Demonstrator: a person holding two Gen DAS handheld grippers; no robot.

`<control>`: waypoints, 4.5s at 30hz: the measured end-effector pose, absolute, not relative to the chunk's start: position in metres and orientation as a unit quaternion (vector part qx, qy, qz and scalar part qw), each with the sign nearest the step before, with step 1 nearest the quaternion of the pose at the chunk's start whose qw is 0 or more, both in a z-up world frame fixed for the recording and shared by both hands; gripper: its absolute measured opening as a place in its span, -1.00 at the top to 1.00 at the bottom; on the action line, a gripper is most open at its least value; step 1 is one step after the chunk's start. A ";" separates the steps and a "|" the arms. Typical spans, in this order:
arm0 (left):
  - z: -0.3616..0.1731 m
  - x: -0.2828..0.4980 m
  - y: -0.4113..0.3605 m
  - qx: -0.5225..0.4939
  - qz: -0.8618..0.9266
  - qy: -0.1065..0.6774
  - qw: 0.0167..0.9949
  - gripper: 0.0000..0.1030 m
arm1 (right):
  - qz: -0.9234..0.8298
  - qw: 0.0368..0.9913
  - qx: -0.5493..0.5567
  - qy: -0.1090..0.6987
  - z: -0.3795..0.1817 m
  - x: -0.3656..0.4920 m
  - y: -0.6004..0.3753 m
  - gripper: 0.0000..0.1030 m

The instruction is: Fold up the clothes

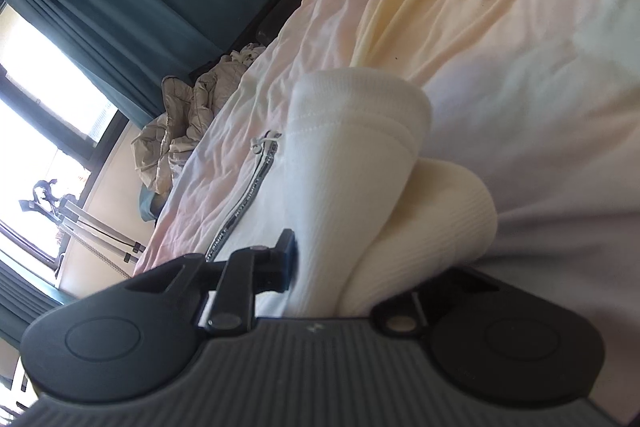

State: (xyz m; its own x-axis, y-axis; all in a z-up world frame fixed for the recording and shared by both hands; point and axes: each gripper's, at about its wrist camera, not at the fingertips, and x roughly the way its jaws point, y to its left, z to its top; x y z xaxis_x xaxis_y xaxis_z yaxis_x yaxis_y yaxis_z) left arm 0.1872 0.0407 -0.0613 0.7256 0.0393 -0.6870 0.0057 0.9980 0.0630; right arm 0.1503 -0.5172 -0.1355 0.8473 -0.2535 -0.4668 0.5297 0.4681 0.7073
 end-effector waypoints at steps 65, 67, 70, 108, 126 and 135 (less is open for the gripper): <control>-0.021 0.157 0.075 -0.094 -0.094 0.275 0.952 -0.58 | 0.164 0.939 0.045 0.300 -0.007 0.123 -0.175 -0.04; -0.028 0.159 0.067 -0.075 -0.089 0.284 0.952 -0.58 | 0.139 0.943 0.060 0.295 -0.010 0.130 -0.190 -0.04; -0.038 0.162 0.059 -0.053 -0.081 0.296 0.950 -0.59 | 0.105 0.948 0.087 0.287 -0.017 0.141 -0.212 -0.04; -0.037 0.128 0.004 0.036 -0.155 0.282 0.946 -0.37 | 0.030 0.937 0.197 0.286 -0.057 0.162 -0.271 -0.11; -0.035 0.148 0.041 -0.061 -0.092 0.306 0.946 0.88 | 0.038 0.922 0.218 0.319 -0.084 0.172 -0.276 -0.36; -0.057 0.156 0.035 -0.036 -0.083 0.337 0.937 0.85 | 0.068 0.897 0.269 0.345 -0.104 0.177 -0.284 -0.47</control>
State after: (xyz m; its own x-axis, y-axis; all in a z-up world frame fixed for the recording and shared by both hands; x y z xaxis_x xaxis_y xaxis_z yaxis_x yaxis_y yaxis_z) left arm 0.1565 0.0353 -0.0569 0.7592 -0.1795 -0.6256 0.1310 0.9837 -0.1232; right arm 0.1773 -0.2836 -0.1035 0.7533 0.3065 -0.5819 0.0640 0.8464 0.5287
